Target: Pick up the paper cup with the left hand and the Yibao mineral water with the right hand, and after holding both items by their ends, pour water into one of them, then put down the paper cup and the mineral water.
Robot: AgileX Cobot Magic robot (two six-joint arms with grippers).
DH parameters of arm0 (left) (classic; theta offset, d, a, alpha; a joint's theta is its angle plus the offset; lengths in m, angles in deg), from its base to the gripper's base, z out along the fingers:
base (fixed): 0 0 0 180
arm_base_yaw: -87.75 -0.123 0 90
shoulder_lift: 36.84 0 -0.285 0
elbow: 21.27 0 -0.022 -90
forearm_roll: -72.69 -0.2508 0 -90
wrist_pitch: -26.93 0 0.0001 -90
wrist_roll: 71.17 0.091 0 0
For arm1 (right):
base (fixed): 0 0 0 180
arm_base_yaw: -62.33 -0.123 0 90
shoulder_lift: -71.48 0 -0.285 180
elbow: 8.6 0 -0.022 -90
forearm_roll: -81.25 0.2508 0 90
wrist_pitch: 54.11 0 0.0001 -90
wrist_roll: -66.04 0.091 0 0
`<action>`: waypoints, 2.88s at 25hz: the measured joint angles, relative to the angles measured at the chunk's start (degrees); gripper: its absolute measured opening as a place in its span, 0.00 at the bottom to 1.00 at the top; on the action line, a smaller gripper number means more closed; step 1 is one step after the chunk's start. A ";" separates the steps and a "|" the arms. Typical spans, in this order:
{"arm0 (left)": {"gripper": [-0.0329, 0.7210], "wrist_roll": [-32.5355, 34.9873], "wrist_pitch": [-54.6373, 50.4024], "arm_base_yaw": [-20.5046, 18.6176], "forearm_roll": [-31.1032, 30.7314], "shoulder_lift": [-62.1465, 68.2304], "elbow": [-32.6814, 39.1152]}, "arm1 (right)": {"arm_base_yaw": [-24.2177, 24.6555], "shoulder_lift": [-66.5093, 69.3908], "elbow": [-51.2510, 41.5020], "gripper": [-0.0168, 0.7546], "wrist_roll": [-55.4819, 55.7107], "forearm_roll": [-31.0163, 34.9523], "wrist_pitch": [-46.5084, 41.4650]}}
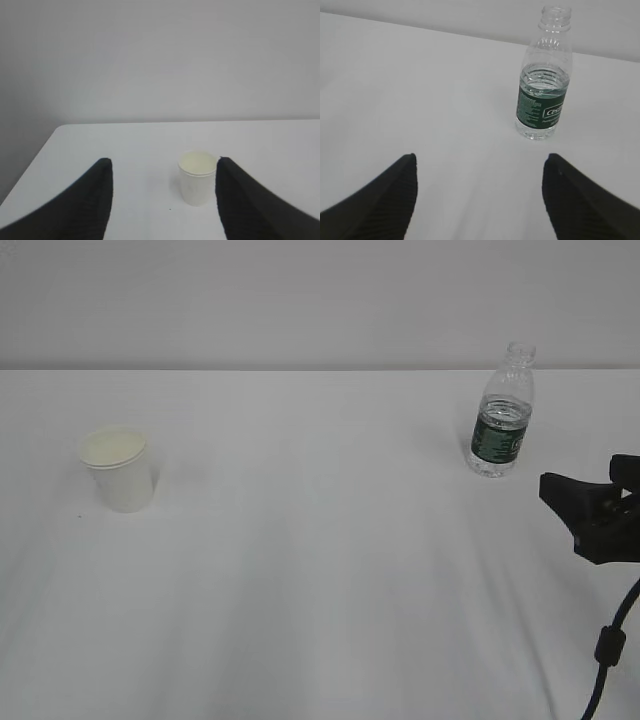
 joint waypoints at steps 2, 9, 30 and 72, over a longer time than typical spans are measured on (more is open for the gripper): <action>0.66 0.00 1.47 0.00 0.11 3.14 0.10 | 0.00 0.00 0.00 0.78 0.00 0.00 0.00; 0.67 0.00 2.83 0.00 0.69 14.06 0.10 | 0.00 0.00 0.00 0.79 0.00 0.00 0.00; 0.67 0.00 17.73 12.00 2.47 39.49 0.10 | 0.00 5.47 0.00 0.78 0.00 2.23 5.17; 0.64 0.24 70.50 29.69 5.69 69.94 12.63 | 0.00 16.72 0.00 0.78 -1.41 5.61 18.09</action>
